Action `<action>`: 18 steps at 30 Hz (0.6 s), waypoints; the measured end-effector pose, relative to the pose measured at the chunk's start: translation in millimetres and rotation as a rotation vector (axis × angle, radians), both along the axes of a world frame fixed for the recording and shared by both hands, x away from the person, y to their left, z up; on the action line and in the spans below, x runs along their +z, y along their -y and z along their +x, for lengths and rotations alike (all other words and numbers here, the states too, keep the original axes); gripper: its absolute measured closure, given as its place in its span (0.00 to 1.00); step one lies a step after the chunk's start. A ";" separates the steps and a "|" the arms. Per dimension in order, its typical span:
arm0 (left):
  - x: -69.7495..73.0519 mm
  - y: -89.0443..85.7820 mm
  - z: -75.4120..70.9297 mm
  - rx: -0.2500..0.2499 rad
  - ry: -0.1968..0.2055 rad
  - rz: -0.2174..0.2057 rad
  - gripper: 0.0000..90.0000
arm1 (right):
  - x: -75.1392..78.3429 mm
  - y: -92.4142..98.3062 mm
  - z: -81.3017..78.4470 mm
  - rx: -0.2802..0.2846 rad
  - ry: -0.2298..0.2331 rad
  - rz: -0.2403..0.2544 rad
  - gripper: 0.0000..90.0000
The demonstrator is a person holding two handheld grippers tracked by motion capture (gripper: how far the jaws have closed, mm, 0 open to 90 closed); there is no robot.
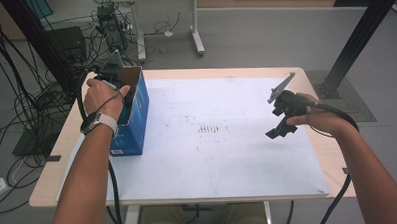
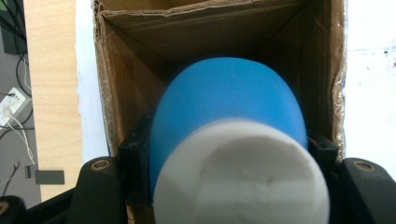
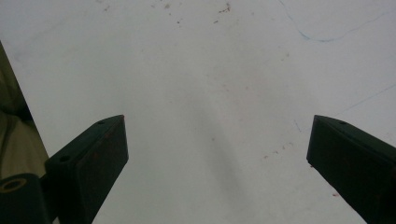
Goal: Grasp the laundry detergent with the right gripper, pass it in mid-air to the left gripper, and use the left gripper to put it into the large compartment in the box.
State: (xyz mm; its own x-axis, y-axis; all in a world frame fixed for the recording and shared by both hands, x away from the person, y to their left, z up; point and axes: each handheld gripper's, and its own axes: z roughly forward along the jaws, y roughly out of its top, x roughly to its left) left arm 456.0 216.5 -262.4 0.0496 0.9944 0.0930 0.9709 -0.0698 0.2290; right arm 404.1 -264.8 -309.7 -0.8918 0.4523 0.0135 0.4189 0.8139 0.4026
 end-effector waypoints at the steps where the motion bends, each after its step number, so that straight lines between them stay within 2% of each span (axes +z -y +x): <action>1: -1.1 0.1 0.0 -0.001 -0.002 0.001 0.41 | 0.1 0.0 -0.2 0.000 -0.001 0.000 0.06; 18: -13.1 -2.1 1.0 -0.010 -0.017 0.005 0.41 | -0.4 -1.0 0.1 0.002 -0.002 -0.004 0.06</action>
State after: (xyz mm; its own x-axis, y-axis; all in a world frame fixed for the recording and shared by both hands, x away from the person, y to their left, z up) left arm 456.9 218.6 -275.5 0.0609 0.9934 0.0972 0.9739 -0.0805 0.2124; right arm 404.2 -263.9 -310.1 -0.8927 0.4505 0.0137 0.4181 0.8164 0.3983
